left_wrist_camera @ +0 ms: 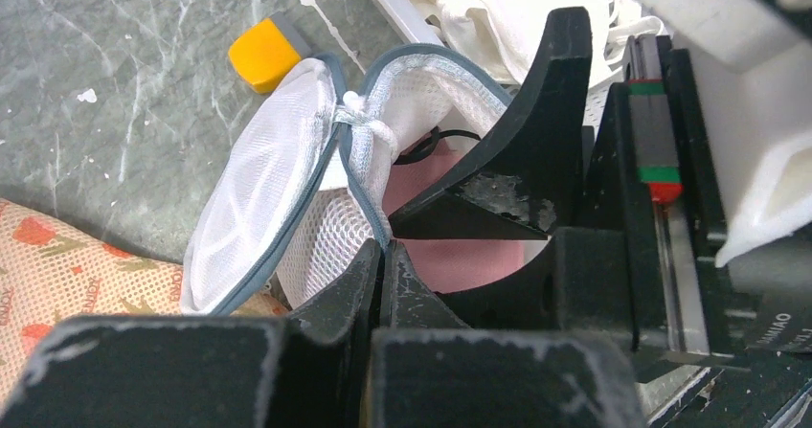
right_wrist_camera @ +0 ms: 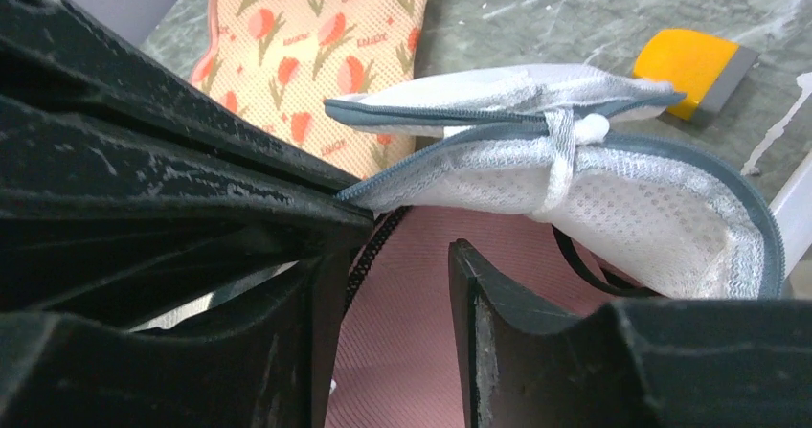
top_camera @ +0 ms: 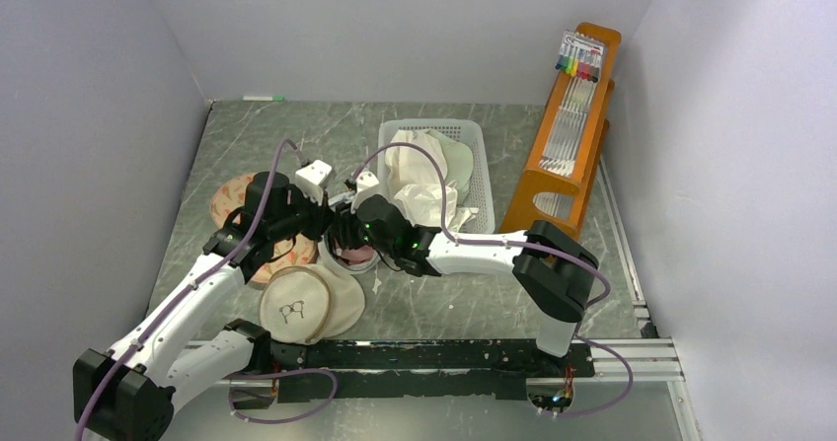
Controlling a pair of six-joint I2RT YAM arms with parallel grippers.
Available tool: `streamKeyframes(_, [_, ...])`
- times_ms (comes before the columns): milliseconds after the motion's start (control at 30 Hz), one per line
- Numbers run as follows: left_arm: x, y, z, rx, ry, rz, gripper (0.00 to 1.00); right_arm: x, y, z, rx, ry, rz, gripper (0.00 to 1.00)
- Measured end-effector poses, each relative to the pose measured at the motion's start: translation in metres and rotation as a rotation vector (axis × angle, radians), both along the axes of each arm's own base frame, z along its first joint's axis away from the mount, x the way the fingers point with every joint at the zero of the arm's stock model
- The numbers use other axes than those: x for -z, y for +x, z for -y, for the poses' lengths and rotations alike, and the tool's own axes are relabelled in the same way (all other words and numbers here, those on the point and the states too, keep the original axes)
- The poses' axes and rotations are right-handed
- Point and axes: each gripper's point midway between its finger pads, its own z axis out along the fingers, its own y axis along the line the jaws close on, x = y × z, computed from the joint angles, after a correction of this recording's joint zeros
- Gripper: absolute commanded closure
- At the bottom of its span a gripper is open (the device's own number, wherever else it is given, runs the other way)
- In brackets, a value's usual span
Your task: Unzip the laundry bag and remove the bra
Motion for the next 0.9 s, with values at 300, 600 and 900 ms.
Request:
streamKeyframes(300, [0.000,-0.001,0.001,0.006,-0.001,-0.002,0.93,0.023,-0.007,-0.005,-0.021,0.001,0.008,0.51])
streamKeyframes(600, [0.004,-0.002,0.001,0.006,0.006,-0.016,0.93,0.041,-0.010,-0.005,0.015,-0.052,0.022,0.92])
streamKeyframes(900, [0.004,-0.002,0.001,0.006,0.006,-0.016,0.93,0.013,-0.003,0.034,0.124,-0.062,0.094,1.00])
